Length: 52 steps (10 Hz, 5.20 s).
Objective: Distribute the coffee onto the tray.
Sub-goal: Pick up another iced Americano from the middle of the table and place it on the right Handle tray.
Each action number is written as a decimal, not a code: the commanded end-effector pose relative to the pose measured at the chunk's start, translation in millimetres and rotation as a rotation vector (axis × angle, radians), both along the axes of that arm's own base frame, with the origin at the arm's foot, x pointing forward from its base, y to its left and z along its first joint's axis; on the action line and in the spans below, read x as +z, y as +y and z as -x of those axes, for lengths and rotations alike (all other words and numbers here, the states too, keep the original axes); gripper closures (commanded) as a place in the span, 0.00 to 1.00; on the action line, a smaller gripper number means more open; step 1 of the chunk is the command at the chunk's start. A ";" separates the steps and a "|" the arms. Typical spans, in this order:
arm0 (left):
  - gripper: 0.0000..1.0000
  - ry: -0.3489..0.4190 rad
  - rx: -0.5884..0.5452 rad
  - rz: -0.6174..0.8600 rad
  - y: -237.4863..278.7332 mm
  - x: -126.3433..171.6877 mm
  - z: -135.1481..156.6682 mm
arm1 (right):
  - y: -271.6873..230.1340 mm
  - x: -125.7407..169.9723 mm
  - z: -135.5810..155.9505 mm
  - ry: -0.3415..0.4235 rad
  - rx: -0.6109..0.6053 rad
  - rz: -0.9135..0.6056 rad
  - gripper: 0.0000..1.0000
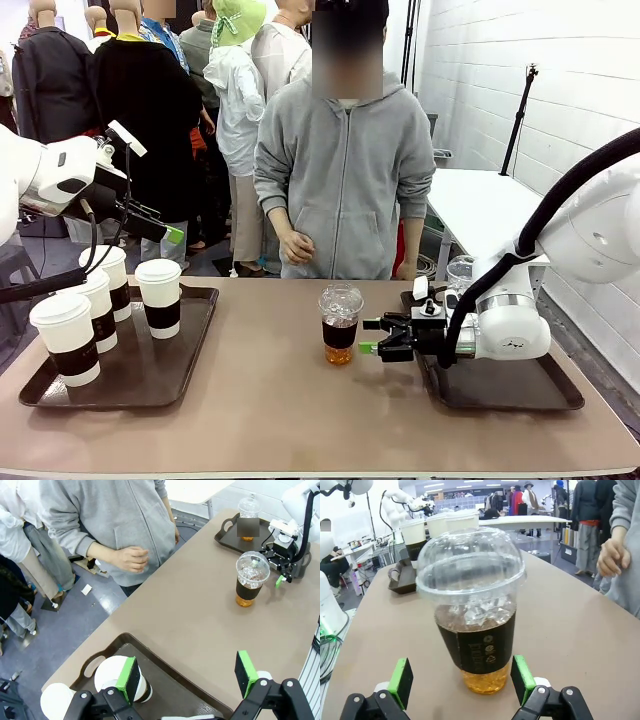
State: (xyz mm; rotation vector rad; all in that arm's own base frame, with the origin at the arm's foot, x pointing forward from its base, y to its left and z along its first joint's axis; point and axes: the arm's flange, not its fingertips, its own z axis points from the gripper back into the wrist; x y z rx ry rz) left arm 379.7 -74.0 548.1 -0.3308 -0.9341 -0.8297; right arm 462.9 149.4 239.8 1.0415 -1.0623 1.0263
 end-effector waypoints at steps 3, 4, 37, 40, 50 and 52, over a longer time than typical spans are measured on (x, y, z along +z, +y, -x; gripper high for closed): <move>0.00 0.005 -0.003 0.006 1.4 -1.8 -1.7 | 13.8 -5.3 -11.3 -0.038 -0.059 -0.015 0.00; 0.00 0.005 -0.003 0.006 1.4 -1.8 -1.7 | 15.8 -4.5 -12.2 -0.037 -0.051 -0.017 0.00; 0.00 0.005 -0.003 0.006 1.4 -1.8 -1.7 | -3.7 60.9 -30.9 0.049 -0.012 -0.080 0.35; 0.00 0.005 -0.003 0.006 1.4 -1.8 -1.7 | -55.8 86.2 -31.7 0.042 0.051 -0.044 0.35; 0.00 0.005 -0.003 0.006 1.4 -1.8 -1.7 | -177.6 46.2 -6.5 0.009 0.088 0.027 0.35; 0.00 0.005 -0.003 0.006 1.4 -1.8 -1.7 | -182.8 33.5 -2.6 0.001 0.061 0.040 0.35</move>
